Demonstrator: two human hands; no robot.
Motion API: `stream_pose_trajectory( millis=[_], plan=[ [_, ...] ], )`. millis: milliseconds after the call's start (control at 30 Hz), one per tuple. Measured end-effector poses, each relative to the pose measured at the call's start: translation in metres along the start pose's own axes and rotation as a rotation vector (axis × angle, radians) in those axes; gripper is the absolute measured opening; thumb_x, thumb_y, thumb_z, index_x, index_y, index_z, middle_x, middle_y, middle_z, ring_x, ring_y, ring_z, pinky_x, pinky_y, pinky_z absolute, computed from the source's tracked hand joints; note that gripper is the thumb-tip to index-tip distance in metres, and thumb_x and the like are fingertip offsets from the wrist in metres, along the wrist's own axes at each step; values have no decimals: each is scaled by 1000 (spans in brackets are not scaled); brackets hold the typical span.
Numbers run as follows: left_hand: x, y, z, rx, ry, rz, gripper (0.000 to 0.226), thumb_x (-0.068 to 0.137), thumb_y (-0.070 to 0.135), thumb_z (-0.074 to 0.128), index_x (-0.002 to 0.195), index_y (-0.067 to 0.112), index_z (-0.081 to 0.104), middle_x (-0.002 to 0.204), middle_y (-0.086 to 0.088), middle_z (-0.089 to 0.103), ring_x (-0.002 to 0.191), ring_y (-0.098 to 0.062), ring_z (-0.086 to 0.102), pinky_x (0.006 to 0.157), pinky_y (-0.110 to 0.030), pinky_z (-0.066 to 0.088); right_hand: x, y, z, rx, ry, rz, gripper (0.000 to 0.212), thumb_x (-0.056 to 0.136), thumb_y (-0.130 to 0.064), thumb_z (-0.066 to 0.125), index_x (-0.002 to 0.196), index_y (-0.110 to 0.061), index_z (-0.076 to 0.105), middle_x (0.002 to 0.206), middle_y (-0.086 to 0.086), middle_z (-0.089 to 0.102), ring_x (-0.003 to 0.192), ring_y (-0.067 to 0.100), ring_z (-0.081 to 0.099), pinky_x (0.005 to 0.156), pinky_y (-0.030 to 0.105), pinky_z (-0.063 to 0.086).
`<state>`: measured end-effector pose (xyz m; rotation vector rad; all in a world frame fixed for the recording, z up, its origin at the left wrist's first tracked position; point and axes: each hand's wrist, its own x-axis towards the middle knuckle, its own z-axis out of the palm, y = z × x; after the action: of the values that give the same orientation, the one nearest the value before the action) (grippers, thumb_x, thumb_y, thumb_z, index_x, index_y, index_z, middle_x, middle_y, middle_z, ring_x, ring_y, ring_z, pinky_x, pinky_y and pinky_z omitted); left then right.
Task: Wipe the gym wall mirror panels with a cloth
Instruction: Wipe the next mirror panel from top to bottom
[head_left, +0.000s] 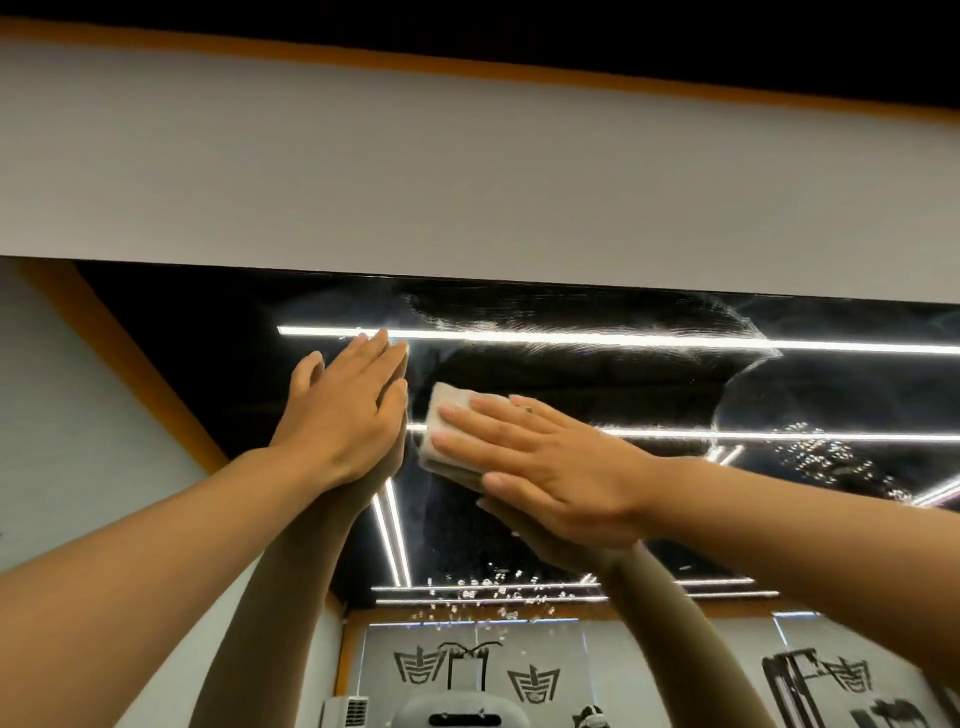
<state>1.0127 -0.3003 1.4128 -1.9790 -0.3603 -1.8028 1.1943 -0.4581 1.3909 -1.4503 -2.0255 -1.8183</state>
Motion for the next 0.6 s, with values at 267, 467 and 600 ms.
stream_pose_trajectory(
  millis=[267,467,600],
  plan=[
    [-2,-16,-1,82,8,97,69,90,50,10,157,34,13,164,17,8,149,3,-1,119,-30,-2,31,65,-24,5,114,315,51,106,-44,11,156,-37,3,165,-12,-5,151,6,-7,124,34,0],
    [-1,-20,0,59,22,94,68,90,49,11,156,34,14,164,17,9,148,4,1,119,-28,-3,116,45,-23,-2,153,390,48,108,-36,17,157,-33,13,166,-3,2,152,21,1,121,44,2],
    [-2,-24,0,-1,48,80,67,92,44,14,157,28,17,164,11,15,148,2,7,119,-24,-2,90,13,-11,30,138,212,48,108,-39,16,156,-38,6,166,-9,-4,151,11,-10,123,36,-7]
  ],
)
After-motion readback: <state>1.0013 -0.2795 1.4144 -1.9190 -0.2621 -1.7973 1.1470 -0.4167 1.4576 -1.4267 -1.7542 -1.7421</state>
